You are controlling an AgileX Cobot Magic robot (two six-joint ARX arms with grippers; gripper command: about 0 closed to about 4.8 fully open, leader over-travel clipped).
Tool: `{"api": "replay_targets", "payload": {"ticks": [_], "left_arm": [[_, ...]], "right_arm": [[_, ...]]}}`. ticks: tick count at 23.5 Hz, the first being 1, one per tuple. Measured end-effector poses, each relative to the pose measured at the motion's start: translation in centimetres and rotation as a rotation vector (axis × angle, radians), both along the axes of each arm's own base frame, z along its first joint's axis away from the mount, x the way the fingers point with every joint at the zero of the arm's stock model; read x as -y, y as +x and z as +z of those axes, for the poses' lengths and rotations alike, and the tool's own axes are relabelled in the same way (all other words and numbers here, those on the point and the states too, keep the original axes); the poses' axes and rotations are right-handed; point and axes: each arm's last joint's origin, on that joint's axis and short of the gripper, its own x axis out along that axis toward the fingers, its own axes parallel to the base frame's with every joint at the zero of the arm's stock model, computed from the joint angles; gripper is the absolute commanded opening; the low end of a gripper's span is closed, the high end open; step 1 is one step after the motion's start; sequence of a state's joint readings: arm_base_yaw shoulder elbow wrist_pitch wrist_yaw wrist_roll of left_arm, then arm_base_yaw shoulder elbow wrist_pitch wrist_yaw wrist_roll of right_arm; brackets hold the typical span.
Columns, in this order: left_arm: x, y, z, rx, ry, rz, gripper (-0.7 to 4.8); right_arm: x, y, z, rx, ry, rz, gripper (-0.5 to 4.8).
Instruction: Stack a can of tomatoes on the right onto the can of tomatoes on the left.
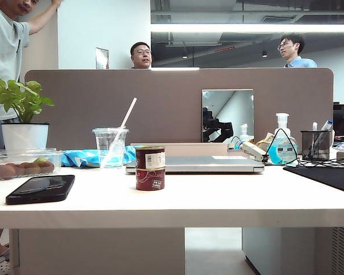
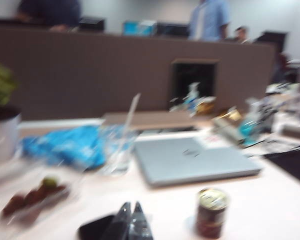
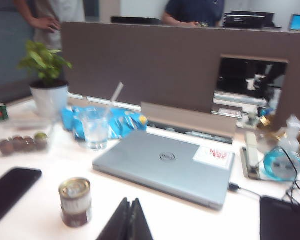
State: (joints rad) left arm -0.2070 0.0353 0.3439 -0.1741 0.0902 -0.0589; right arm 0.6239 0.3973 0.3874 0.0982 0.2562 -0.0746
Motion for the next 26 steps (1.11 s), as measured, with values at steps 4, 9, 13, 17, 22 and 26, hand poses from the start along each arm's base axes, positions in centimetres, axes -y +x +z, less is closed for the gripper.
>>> {"api": "replay_targets", "payload": {"ticks": [4, 9, 13, 17, 22, 26], "left_arm": [[0.1, 1.2, -2.6, -0.06, 0.004, 0.05, -0.05], [0.3, 2.2, -5.4, -0.13, 0.02, 0.049, -0.04], [0.3, 2.1, -5.9, -0.177, 0.031, 0.049, -0.04], [0.3, 2.1, -6.3, -0.221, 0.042, 0.05, -0.04], [0.3, 2.1, -6.4, -0.23, 0.044, 0.05, -0.04], [0.3, 2.1, -6.4, -0.23, 0.044, 0.049, -0.04]], "right_arm": [[0.3, -0.4, -3.1, -0.031, -0.022, -0.003, -0.08], [0.0, 0.0, -7.7, -0.139, -0.081, 0.02, -0.08], [0.0, 0.0, -8.3, -0.156, -0.078, 0.024, -0.08], [-0.2, -0.1, -8.0, -0.144, -0.02, 0.079, -0.08], [-0.1, -0.1, -8.0, -0.139, -0.021, 0.055, -0.08], [0.2, 0.1, -7.9, -0.134, -0.017, -0.062, -0.08]]}}
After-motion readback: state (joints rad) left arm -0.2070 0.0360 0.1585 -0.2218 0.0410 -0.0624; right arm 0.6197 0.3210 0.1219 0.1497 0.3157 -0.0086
